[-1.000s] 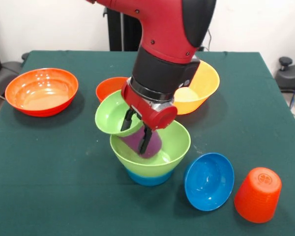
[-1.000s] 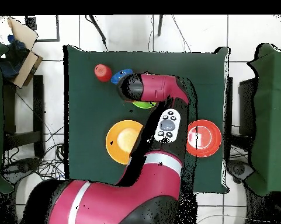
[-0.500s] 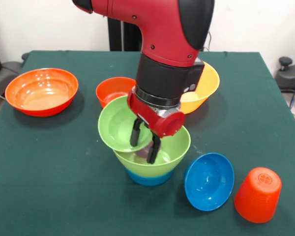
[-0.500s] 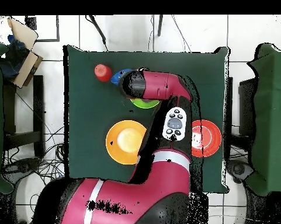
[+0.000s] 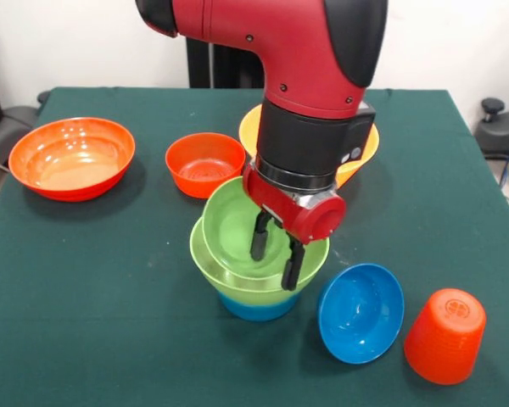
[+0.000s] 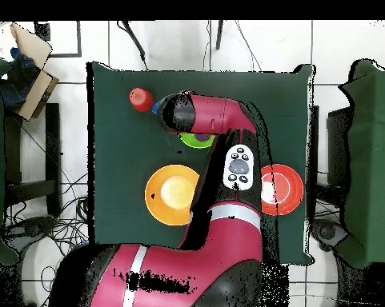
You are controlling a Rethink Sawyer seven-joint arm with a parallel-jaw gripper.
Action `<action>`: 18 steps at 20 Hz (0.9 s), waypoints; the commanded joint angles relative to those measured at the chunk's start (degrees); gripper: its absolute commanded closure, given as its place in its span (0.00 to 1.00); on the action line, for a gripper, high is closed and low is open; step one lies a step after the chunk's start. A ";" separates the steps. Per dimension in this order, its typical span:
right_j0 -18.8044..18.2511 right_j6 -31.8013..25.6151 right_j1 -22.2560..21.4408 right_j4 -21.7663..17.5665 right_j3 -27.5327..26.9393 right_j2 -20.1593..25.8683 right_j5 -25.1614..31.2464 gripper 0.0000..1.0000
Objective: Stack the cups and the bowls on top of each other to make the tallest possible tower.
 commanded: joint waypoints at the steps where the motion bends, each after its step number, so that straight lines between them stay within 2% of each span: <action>1: 1.28 -8.60 1.18 -4.31 5.59 6.02 4.04 0.00; 3: 1.73 -8.45 0.62 -4.67 5.47 4.83 5.29 0.00; 11: 1.47 -10.29 -0.94 -4.61 6.37 5.02 8.41 0.00; 18: 3.37 -9.95 -0.05 -7.24 3.86 0.70 11.05 0.00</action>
